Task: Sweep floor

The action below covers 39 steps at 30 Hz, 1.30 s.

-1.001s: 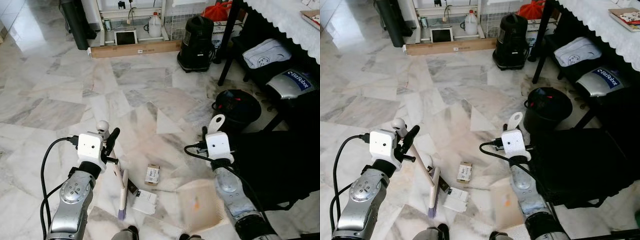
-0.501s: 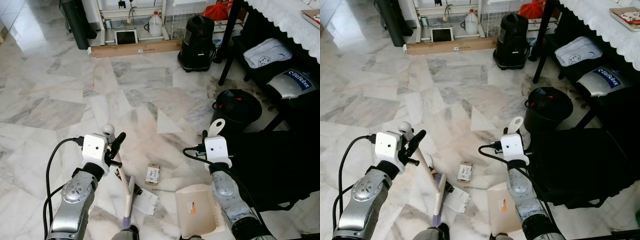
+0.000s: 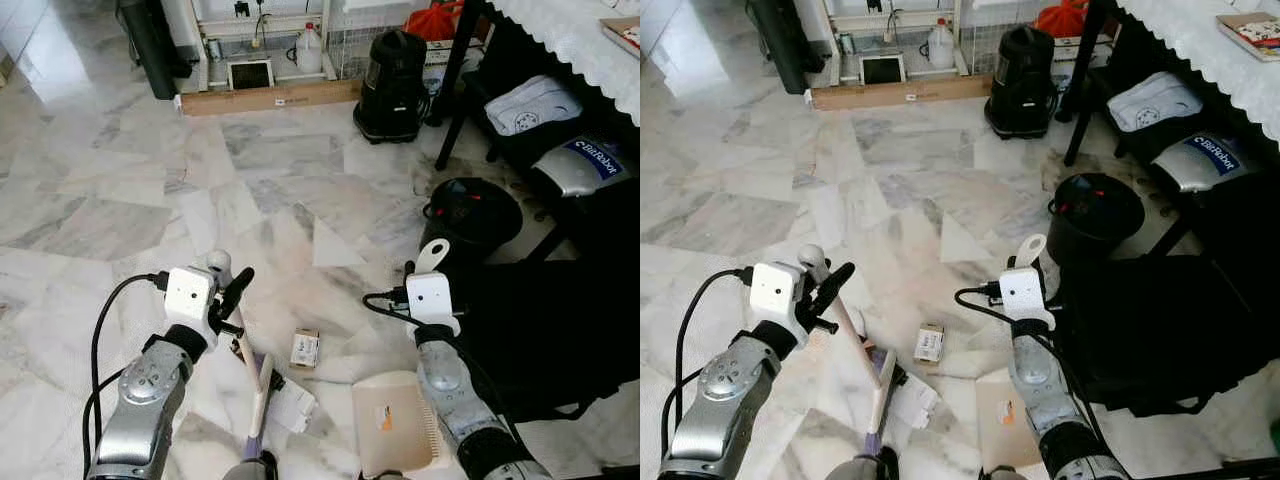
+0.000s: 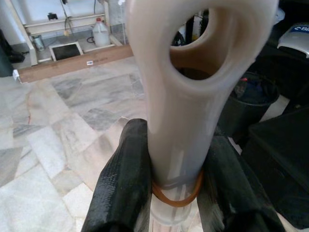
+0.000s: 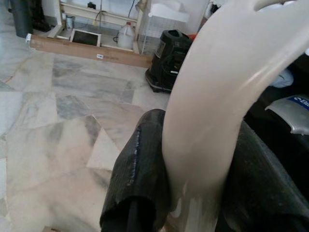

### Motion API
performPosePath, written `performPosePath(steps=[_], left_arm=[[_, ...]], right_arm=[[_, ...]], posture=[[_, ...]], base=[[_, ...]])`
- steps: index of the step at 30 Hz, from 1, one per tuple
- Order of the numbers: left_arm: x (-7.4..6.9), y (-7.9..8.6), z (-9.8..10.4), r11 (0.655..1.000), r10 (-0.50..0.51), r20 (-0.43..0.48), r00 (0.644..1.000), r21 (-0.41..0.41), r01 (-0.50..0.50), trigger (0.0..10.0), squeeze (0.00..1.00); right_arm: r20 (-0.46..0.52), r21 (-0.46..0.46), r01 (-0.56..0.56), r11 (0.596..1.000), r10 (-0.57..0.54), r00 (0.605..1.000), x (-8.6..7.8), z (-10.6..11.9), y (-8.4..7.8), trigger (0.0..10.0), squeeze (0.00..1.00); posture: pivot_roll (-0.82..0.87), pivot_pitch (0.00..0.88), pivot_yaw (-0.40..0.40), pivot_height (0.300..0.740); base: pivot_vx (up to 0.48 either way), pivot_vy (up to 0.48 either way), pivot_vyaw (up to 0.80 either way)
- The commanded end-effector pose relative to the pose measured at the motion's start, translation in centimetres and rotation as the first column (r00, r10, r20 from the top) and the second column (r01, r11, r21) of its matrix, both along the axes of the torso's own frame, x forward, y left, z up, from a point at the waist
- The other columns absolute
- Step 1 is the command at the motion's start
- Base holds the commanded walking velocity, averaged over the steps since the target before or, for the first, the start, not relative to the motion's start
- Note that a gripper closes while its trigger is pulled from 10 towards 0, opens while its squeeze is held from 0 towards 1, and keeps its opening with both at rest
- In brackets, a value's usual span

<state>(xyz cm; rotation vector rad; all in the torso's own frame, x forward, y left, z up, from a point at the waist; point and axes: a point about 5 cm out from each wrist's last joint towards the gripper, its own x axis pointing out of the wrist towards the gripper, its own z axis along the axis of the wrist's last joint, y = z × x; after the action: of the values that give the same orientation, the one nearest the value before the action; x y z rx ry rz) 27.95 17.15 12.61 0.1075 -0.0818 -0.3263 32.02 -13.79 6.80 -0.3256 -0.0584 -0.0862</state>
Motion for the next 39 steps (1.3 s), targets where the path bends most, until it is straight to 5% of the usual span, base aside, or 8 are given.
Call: performPosePath(steps=[1,8,12,22,29,39], left_arm=[[-0.1,0.3,0.1,1.000,0.007,0.002,1.000,-0.005,-0.007,10.0,0.00],[-0.1,1.6,1.0,0.994,0.109,0.073,0.991,0.020,-0.110,10.0,0.00],[0.0,1.8,1.8,0.991,0.135,0.116,0.984,0.004,-0.137,10.0,0.00],[0.1,1.5,2.0,0.991,0.134,0.128,0.983,0.000,-0.136,10.0,0.00],[-0.2,2.8,2.4,0.984,0.168,0.149,0.974,0.034,-0.175,10.0,0.00],[-0.3,3.8,4.9,0.970,0.206,0.259,0.943,0.072,-0.232,10.0,0.00]], right_arm=[[-0.021,0.008,0.000,1.000,0.000,1.000,-0.3,-0.6,0.2,10.0,0.00],[-0.107,0.138,0.014,0.990,0.001,0.994,-0.6,-1.9,0.2,10.0,0.00],[-0.083,0.293,0.019,0.956,0.005,0.997,-0.6,-1.6,0.3,10.0,0.00],[-0.061,0.255,-0.015,0.967,0.031,0.998,-0.4,-1.4,0.2,10.0,0.00],[-0.059,0.226,-0.040,0.973,0.055,0.997,-0.6,-1.5,0.5,10.0,0.00],[-0.064,0.195,-0.052,0.979,0.066,0.996,-0.6,-1.6,0.7,10.0,0.00]], posture=[[0.16,0.198,0.009,0.740],[0.17,0.199,0.010,0.740],[0.16,0.197,0.011,0.740],[0.16,0.190,0.009,0.740],[0.17,0.187,0.012,0.740],[0.17,0.181,0.011,0.740]], base=[[0.000,0.000,0.00],[0.000,0.000,0.00],[0.000,0.000,0.00],[0.000,0.000,0.00],[0.000,0.000,0.00],[0.000,0.000,0.00]])
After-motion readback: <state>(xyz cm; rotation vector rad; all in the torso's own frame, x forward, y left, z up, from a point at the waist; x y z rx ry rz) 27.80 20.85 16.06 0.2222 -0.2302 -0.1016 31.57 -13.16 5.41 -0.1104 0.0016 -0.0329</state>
